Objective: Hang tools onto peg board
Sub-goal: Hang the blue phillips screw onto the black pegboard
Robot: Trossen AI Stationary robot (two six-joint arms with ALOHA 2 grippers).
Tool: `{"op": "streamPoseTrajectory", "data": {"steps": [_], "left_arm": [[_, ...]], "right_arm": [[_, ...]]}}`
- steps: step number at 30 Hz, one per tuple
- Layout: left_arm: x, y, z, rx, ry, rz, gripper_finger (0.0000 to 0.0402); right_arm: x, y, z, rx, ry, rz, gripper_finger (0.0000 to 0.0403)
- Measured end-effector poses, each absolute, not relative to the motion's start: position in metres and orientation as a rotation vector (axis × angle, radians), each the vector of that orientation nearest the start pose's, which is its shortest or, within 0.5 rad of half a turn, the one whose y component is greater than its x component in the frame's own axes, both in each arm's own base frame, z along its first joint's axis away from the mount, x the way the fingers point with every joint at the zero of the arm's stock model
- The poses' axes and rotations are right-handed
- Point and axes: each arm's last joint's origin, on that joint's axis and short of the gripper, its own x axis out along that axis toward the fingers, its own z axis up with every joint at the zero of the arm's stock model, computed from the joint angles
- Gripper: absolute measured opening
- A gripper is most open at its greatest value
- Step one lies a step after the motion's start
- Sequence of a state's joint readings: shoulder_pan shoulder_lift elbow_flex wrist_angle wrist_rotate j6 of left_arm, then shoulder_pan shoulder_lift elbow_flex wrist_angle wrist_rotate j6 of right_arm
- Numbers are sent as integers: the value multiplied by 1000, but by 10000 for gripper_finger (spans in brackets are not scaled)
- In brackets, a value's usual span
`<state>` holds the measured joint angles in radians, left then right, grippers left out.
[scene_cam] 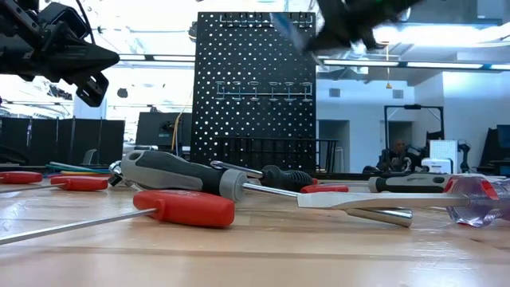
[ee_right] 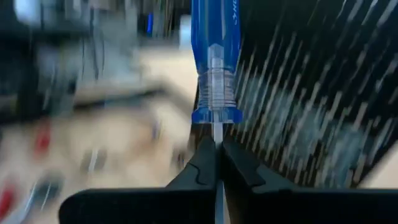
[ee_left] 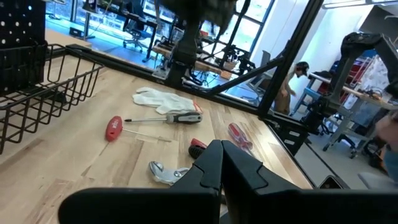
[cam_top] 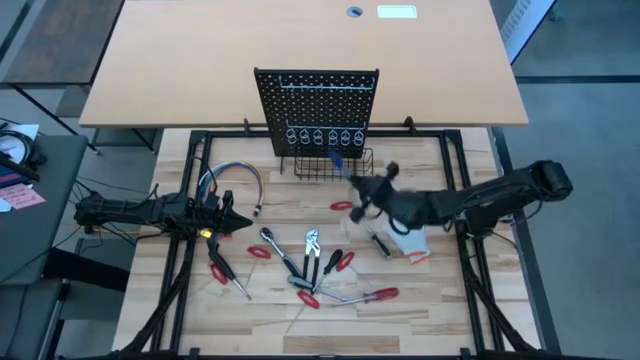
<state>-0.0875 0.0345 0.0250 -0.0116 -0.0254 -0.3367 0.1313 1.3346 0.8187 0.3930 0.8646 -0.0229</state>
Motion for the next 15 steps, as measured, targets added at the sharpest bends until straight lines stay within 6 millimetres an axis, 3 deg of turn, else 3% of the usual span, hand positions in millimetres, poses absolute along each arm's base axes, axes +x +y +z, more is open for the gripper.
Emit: {"op": "streamPoseTrajectory", "data": {"steps": [6,12,15], "left_arm": [[98,-8,168,-335,31,-58,0],[98,-8,168,-335,30,-58,0],[98,-8,168,-335,31,-58,0]], "right_arm": [[284,-32,330,-151,-190,-908,10],[279,-86,345,-90,-280,-881,9],[275,-101,348,-82,-297,-910,9]]}}
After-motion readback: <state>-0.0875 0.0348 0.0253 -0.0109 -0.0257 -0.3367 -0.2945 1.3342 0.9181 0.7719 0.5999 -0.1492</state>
